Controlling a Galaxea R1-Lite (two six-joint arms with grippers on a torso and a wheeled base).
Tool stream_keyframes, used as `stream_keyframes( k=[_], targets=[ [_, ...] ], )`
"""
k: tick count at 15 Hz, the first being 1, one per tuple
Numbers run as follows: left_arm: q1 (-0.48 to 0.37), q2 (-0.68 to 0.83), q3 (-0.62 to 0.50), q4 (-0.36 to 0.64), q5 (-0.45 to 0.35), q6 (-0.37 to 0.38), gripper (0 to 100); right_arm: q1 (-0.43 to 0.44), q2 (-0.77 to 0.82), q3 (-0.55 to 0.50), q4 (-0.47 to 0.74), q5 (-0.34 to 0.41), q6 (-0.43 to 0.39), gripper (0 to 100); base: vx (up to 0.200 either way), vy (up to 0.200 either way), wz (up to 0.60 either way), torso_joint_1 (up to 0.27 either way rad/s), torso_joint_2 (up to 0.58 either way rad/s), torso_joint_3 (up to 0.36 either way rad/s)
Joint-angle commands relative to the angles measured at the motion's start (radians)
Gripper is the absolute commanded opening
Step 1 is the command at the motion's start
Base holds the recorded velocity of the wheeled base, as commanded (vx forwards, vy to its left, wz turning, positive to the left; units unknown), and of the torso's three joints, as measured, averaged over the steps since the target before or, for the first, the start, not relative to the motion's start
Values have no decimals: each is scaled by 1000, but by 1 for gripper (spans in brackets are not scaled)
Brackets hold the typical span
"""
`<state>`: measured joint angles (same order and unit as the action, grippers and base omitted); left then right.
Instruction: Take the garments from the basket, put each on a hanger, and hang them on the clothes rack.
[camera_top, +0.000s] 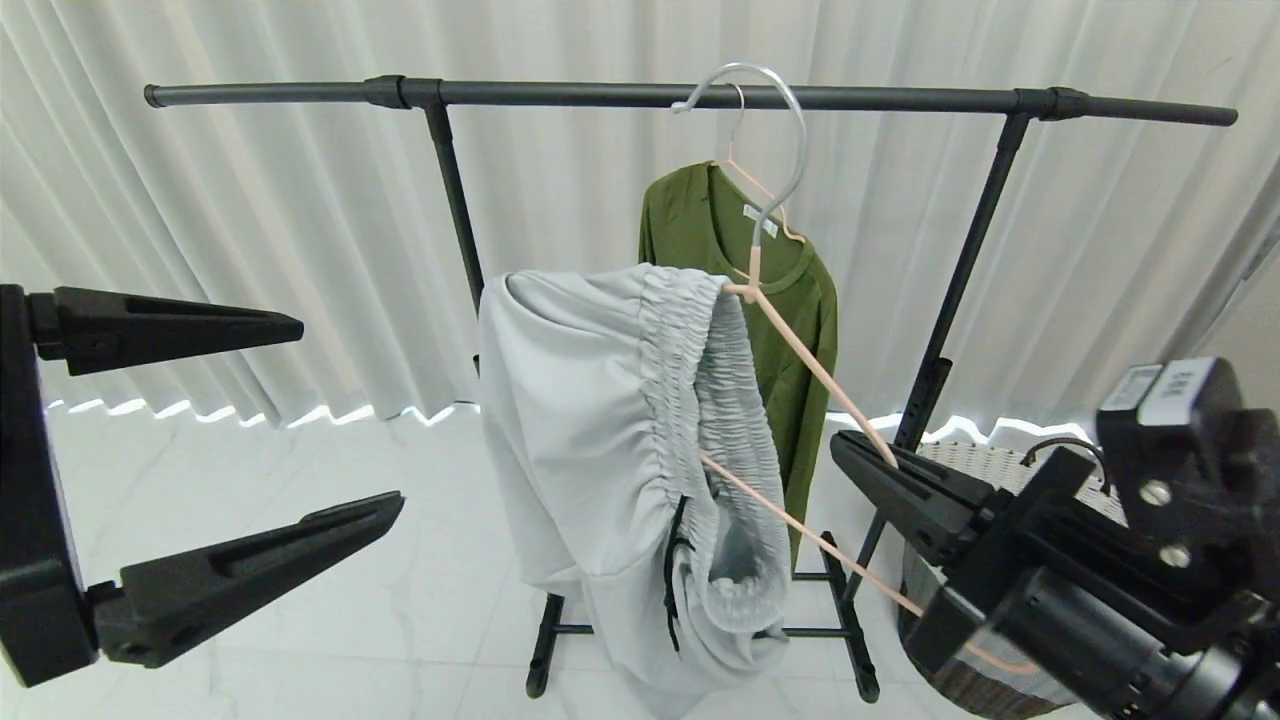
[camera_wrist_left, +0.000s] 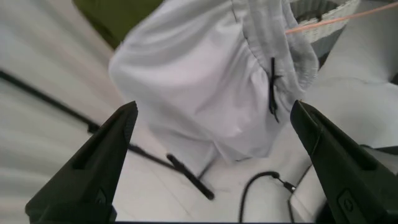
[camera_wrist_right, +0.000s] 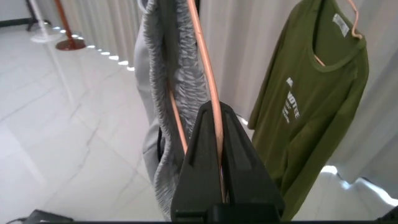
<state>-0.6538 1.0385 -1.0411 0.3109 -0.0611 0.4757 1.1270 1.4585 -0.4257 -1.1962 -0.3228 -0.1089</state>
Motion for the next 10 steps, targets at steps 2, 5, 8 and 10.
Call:
stream_keyframes(
  k=[2,5,8,10],
  targets=[
    [22,57,7,-58,-89,76,100,62,-96,79,0,10,-6,0,0,0,0,0,0,0],
    [23,98,32,-78,-191,121,100,168,-136,160,0,7,-5,0,0,0,0,0,0,0],
    [14,87,82,-78,-302,136,100,200,-147,188,0,7,-3,0,0,0,0,0,0,0],
    [-13,92,104,-78,-329,135,100,214,-144,200,0,8,0,0,0,0,0,0,0,0]
  ],
)
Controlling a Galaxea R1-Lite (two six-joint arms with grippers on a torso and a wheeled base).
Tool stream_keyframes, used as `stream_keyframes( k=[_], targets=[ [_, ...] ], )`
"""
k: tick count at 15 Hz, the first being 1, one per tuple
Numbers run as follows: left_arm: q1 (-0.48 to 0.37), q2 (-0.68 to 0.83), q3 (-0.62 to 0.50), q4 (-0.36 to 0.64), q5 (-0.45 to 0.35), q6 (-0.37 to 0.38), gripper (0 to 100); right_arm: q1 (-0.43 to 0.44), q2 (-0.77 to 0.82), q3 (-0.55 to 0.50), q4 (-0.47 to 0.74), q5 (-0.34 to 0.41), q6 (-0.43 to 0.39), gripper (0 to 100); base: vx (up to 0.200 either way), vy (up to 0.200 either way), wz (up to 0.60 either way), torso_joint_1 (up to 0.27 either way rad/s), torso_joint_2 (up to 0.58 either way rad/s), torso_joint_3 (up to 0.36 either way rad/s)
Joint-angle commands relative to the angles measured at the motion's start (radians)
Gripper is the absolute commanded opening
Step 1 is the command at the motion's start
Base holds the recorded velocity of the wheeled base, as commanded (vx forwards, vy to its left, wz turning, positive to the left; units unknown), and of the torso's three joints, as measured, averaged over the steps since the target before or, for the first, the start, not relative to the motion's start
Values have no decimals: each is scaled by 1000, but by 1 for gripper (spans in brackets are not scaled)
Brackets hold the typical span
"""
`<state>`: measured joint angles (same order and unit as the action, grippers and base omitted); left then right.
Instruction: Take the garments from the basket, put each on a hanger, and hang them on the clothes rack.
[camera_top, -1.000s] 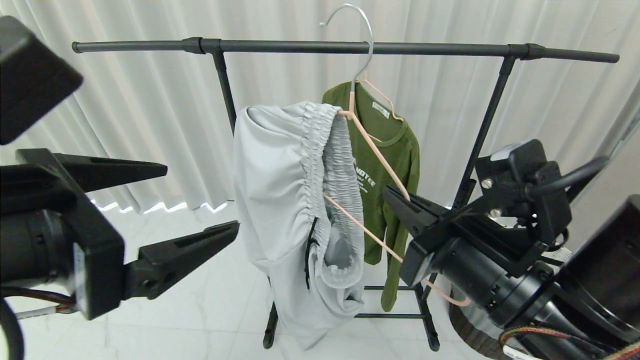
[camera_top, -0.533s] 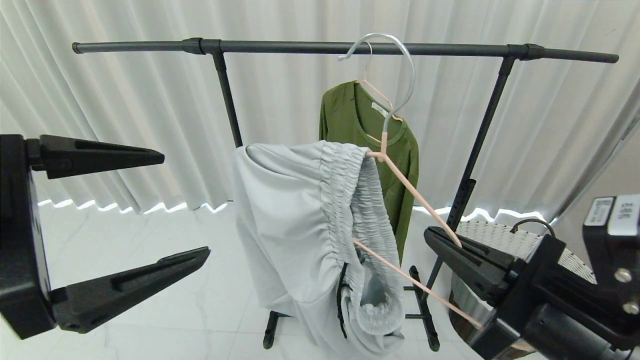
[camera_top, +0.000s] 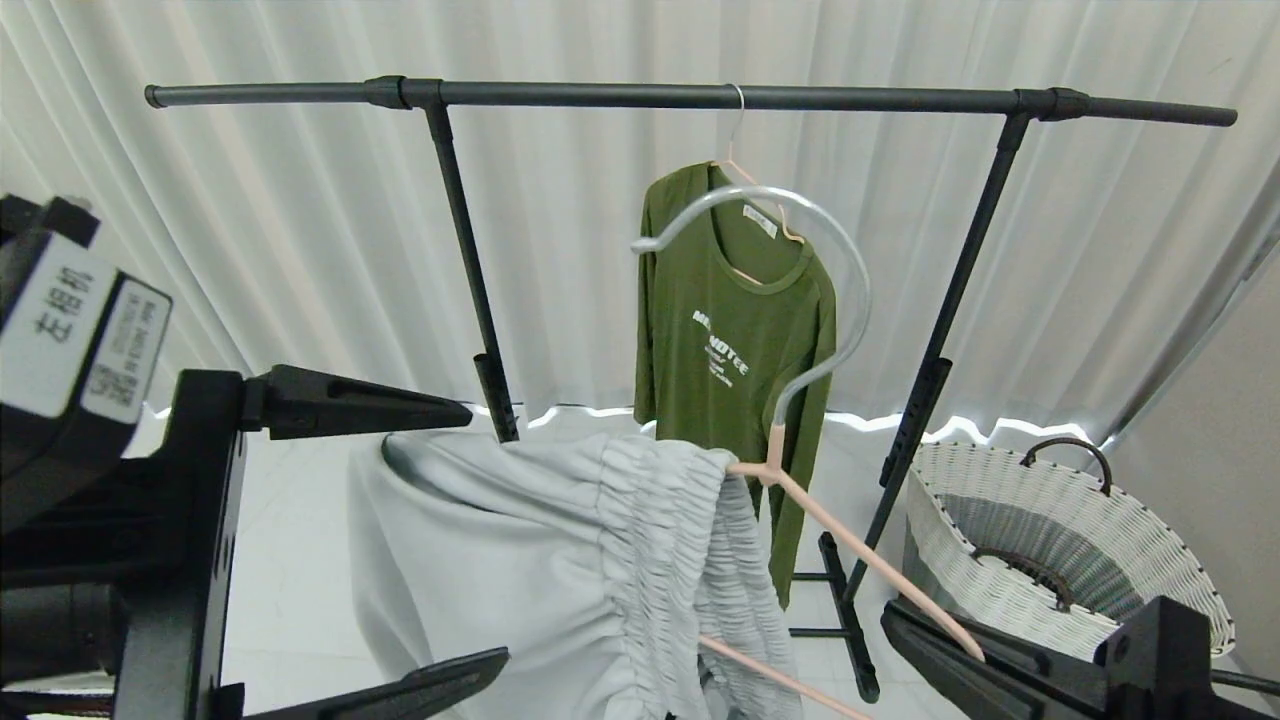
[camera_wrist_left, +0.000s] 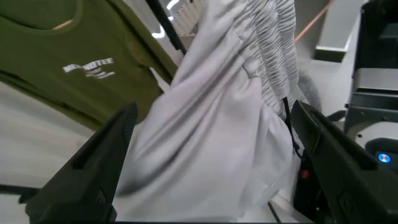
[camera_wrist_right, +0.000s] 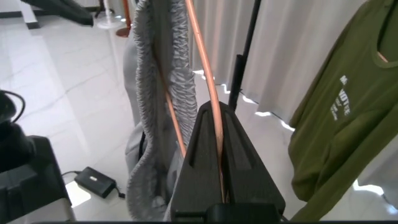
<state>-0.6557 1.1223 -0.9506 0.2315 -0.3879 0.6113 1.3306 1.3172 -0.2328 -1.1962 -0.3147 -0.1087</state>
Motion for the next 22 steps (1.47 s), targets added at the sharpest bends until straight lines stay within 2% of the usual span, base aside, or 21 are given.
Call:
stream_keyframes(
  k=[1,7,14,15,22],
  targets=[
    [-18,16,13,0,-11,-1,100,28,-3,15,0,0,3,0,0,0,0,0,0,0],
    [-31,36,56,2,-86,-1,100,108,0,50,0,2,3,0,0,0,0,0,0,0],
    [-42,82,89,0,-92,-1,100,117,4,43,0,0,-3,0,0,0,0,0,0,0],
    [-42,82,89,0,-92,1,0,117,4,43,0,0,-3,0,0,0,0,0,0,0],
    [-42,77,98,0,-91,1,0,117,-3,32,0,-1,-6,0,0,0,0,0,0,0]
  ],
)
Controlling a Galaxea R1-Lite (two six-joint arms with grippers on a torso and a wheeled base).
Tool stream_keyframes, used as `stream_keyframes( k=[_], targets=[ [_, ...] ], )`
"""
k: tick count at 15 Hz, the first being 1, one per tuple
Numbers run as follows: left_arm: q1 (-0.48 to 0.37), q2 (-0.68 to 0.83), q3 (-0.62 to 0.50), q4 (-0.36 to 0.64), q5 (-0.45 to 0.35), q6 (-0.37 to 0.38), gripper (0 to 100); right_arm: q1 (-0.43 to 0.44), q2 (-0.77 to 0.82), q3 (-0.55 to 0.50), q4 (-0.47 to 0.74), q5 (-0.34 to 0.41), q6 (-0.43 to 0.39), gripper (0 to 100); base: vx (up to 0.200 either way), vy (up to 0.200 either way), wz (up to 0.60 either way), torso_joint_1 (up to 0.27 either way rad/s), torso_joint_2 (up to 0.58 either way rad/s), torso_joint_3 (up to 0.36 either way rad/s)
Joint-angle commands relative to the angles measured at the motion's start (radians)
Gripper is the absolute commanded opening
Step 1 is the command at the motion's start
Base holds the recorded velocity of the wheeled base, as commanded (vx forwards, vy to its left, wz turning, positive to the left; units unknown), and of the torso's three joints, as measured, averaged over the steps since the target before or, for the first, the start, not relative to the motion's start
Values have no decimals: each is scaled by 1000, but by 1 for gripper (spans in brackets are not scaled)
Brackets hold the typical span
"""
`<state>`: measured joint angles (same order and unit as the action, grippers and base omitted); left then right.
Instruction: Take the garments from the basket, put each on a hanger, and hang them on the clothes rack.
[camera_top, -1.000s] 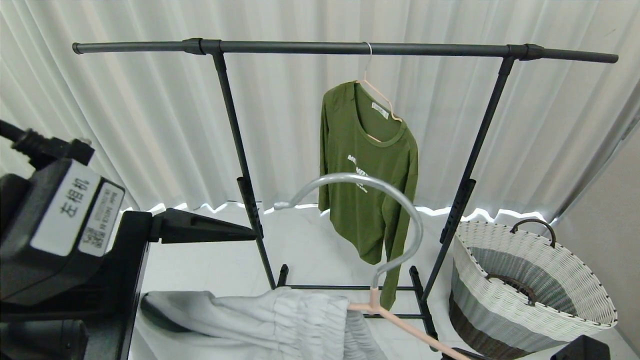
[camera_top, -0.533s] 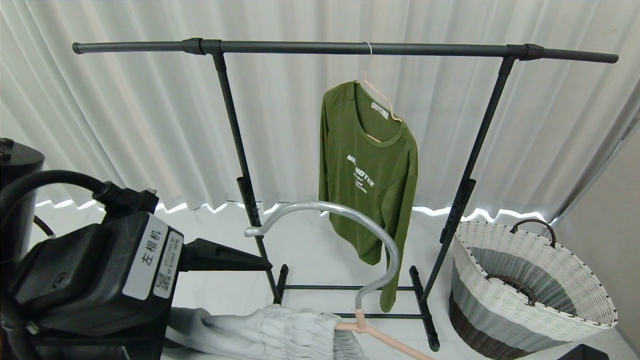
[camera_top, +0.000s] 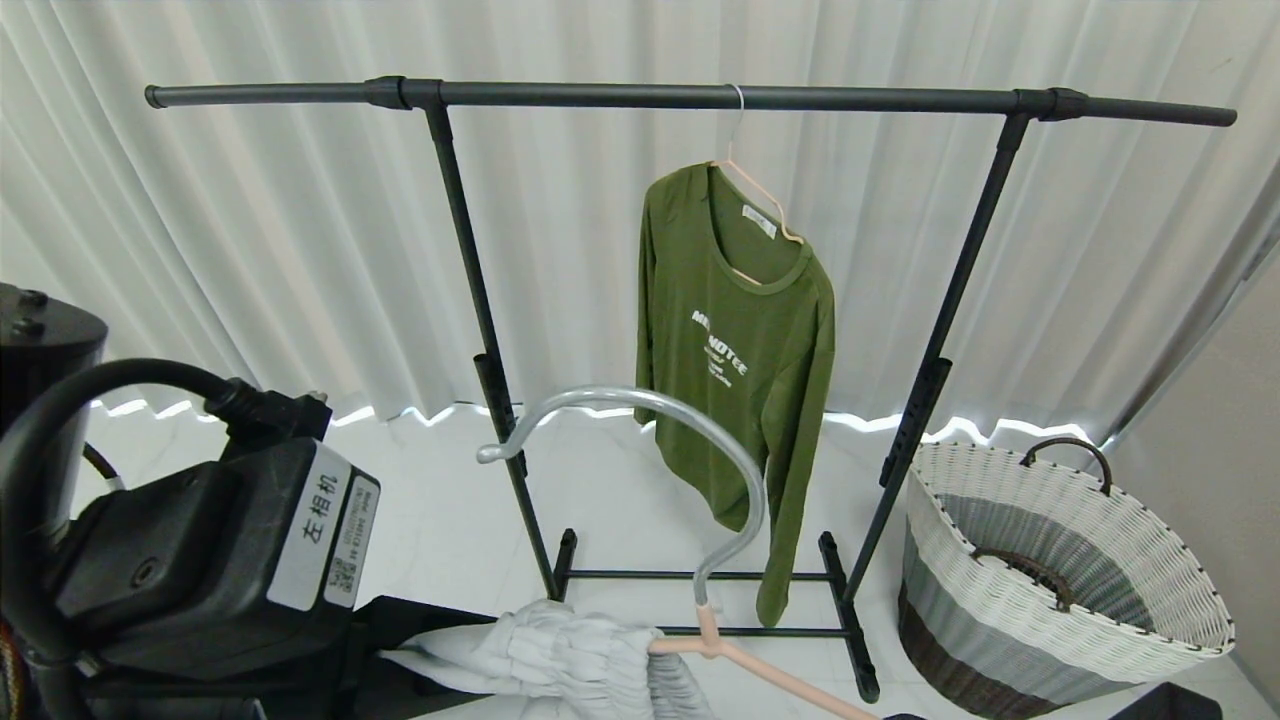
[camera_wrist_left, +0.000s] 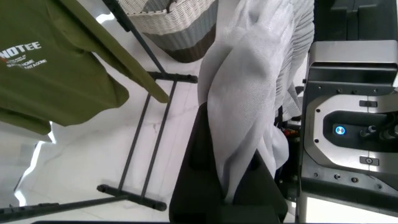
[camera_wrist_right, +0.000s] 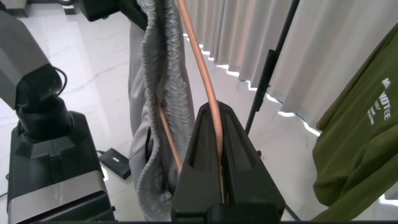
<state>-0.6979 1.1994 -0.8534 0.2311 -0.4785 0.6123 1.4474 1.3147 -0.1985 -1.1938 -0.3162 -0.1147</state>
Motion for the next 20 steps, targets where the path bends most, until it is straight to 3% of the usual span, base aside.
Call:
stream_keyframes(
  k=[1,2,3,9,11,14,15,17,19,20],
  targets=[
    [0,0,1,1,0,0,0,1,-2,2,-3,0,-2,0,0,0,0,0,0,0],
    [0,-1,1,1,1,0,0,1,-2,2,-3,0,-10,0,0,0,0,0,0,0],
    [0,-3,1,1,1,0,0,1,0,2,-3,0,-16,100,0,0,0,0,0,0],
    [5,-12,11,1,14,3,0,-10,-5,13,-3,-9,-40,100,0,0,0,0,0,0],
    [15,-18,27,1,87,23,0,-16,-3,18,-3,-9,-40,100,0,0,0,0,0,0],
    [29,-38,59,1,301,29,0,-16,9,74,-3,-6,-31,100,0,0,0,0,0,0],
    [32,-35,53,1,345,10,0,-16,20,83,-3,-6,-20,100,0,0,0,0,0,0],
    [37,-26,27,-44,475,-146,0,-16,69,68,-1,-6,32,100,0,0,0,0,0,0],
    [34,-24,-3,-88,546,-246,0,-27,130,50,-3,-7,118,100,0,0,0,0,0,0],
    [34,-30,-10,-110,551,-261,0,-52,164,28,-1,-9,171,100,0,0,0,0,0,0]
  ],
)
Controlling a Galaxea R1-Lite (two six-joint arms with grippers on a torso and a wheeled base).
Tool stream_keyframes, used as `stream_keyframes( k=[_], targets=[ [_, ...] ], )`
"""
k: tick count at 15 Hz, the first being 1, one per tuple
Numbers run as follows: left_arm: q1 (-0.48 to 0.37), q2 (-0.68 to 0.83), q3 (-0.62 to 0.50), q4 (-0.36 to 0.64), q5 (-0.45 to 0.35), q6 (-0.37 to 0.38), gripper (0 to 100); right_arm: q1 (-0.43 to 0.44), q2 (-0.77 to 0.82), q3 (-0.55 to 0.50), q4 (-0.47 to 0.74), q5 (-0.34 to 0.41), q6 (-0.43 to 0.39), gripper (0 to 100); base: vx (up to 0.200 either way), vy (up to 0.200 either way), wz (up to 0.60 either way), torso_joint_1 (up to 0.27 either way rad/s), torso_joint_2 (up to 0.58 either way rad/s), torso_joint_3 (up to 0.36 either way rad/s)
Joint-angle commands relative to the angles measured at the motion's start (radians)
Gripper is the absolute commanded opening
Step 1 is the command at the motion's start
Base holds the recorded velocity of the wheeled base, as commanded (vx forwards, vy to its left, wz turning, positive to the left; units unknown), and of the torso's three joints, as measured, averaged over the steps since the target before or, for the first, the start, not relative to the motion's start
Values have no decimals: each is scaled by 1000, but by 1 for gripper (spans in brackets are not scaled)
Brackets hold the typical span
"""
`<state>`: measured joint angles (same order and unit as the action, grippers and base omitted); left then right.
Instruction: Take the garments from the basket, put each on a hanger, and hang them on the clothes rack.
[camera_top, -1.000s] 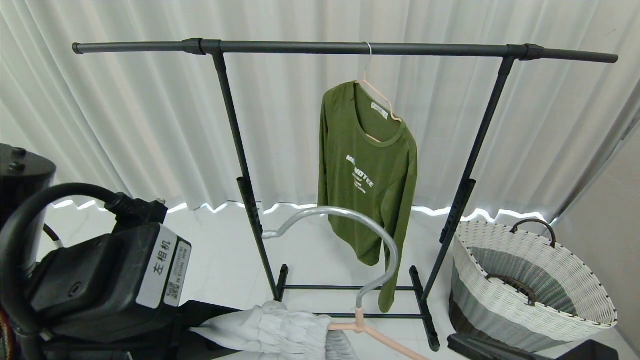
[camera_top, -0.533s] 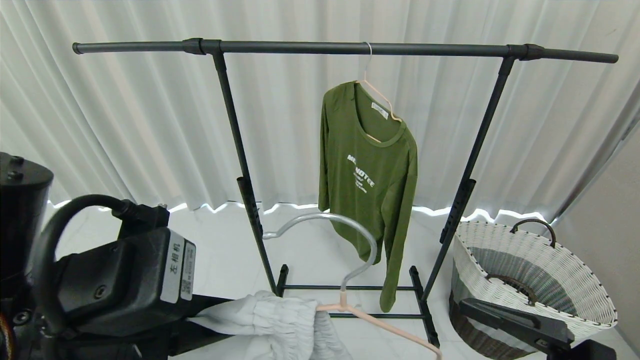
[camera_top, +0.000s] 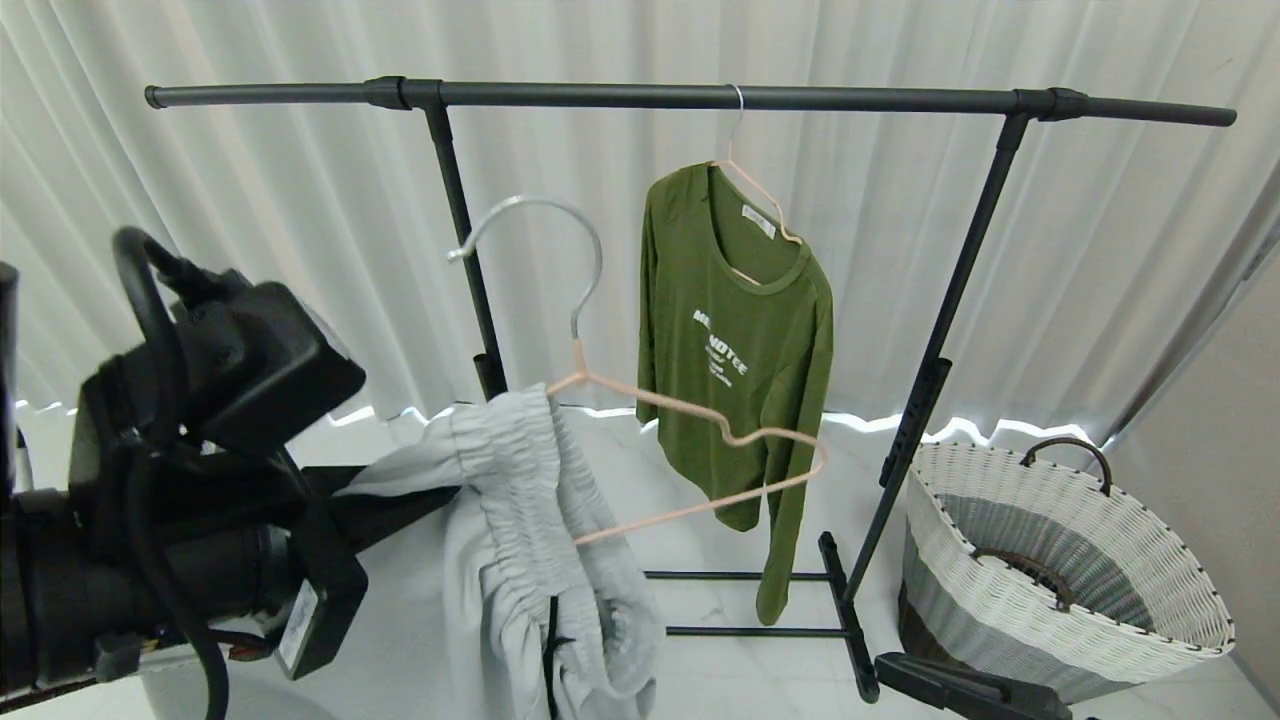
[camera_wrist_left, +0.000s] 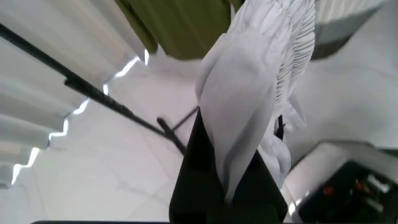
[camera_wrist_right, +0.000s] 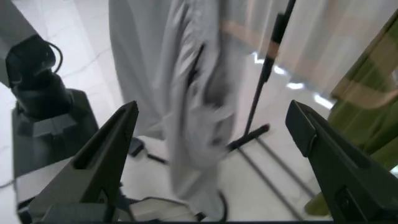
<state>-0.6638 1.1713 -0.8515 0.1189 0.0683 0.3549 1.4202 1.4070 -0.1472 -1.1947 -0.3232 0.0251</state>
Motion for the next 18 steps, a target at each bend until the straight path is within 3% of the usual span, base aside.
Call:
stream_keyframes(
  k=[1,3,4,8,15,18],
  targets=[
    [0,-10,-12,-24,2,-5,0,-64,109,-55,-2,-5,61,100,0,0,0,0,0,0],
    [0,-16,-12,-70,1,-5,0,-113,144,-109,0,-7,96,100,0,0,0,0,0,0],
    [0,-10,-12,-130,1,-2,0,-187,198,-164,0,-10,153,100,0,0,0,0,0,0],
    [-5,1,-15,-196,-1,3,0,-271,282,-226,0,-8,233,100,0,0,0,0,0,0],
    [-34,14,-21,-234,-22,-1,0,-294,432,-328,0,-8,286,100,0,0,0,0,0,0],
    [-26,42,-43,-234,-25,6,0,-319,449,-316,0,-11,288,100,0,0,0,0,0,0]
  ],
)
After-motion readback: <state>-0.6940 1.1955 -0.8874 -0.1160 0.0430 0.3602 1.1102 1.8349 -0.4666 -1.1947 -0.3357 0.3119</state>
